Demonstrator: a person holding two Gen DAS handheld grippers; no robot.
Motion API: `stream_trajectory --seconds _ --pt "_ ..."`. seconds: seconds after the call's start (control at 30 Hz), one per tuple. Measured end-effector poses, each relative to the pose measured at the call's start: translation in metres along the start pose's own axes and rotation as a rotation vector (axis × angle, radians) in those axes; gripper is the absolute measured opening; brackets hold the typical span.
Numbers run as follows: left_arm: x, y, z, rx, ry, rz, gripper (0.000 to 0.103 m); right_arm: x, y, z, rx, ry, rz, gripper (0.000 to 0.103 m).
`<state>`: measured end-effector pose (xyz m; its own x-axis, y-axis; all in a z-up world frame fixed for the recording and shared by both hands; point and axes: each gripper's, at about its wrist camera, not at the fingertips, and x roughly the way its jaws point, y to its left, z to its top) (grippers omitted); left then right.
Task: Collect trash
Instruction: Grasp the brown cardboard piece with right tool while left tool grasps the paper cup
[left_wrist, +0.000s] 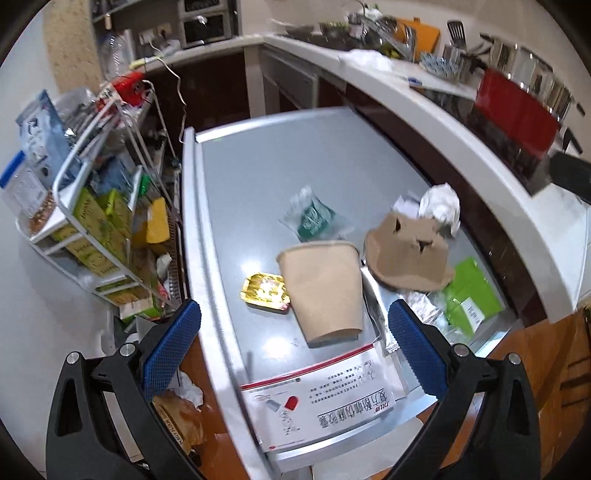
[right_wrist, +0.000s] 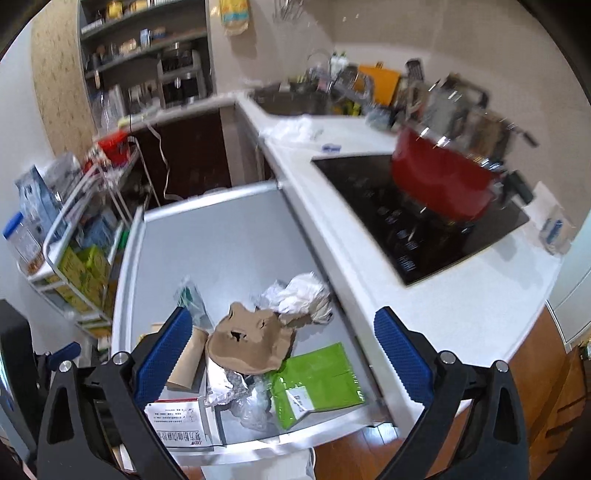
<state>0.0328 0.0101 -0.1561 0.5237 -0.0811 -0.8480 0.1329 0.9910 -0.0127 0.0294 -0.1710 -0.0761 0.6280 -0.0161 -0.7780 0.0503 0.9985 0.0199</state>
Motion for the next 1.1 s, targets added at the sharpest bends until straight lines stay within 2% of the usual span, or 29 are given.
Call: stream_trajectory --seconds 0.07,0.2,0.3,0.57,0.67,0.7,0.73,0.87,1.1 --pt "0.01 -0.004 -0.004 0.016 0.007 0.002 0.098 0.023 0.006 -0.001 -0.004 0.055 0.007 0.086" --pt "0.027 -0.007 -0.008 0.019 0.039 -0.006 0.091 0.073 0.014 -0.008 0.032 0.185 0.023 0.086" --pt "0.036 -0.006 -0.009 0.009 0.043 -0.02 0.088 0.095 0.017 -0.013 0.068 0.243 0.037 0.086" --pt "0.056 -0.005 -0.009 0.005 0.057 -0.043 0.087 0.134 0.027 -0.013 0.095 0.338 0.039 0.086" --pt "0.064 -0.007 -0.009 0.022 0.068 -0.04 0.081 0.146 0.025 -0.017 0.107 0.374 0.046 0.079" --pt "0.068 -0.008 -0.009 0.024 0.077 -0.049 0.08 0.149 0.024 -0.019 0.126 0.388 0.066 0.074" --pt "0.07 -0.008 -0.009 0.024 0.084 -0.054 0.076 0.152 0.022 -0.019 0.143 0.397 0.085 0.068" --pt "0.083 -0.007 -0.009 0.023 0.128 -0.09 0.062 0.158 0.016 -0.024 0.173 0.408 0.119 0.067" --pt "0.081 -0.001 -0.007 0.022 0.111 -0.126 0.061 0.153 0.007 -0.022 0.197 0.375 0.171 0.067"
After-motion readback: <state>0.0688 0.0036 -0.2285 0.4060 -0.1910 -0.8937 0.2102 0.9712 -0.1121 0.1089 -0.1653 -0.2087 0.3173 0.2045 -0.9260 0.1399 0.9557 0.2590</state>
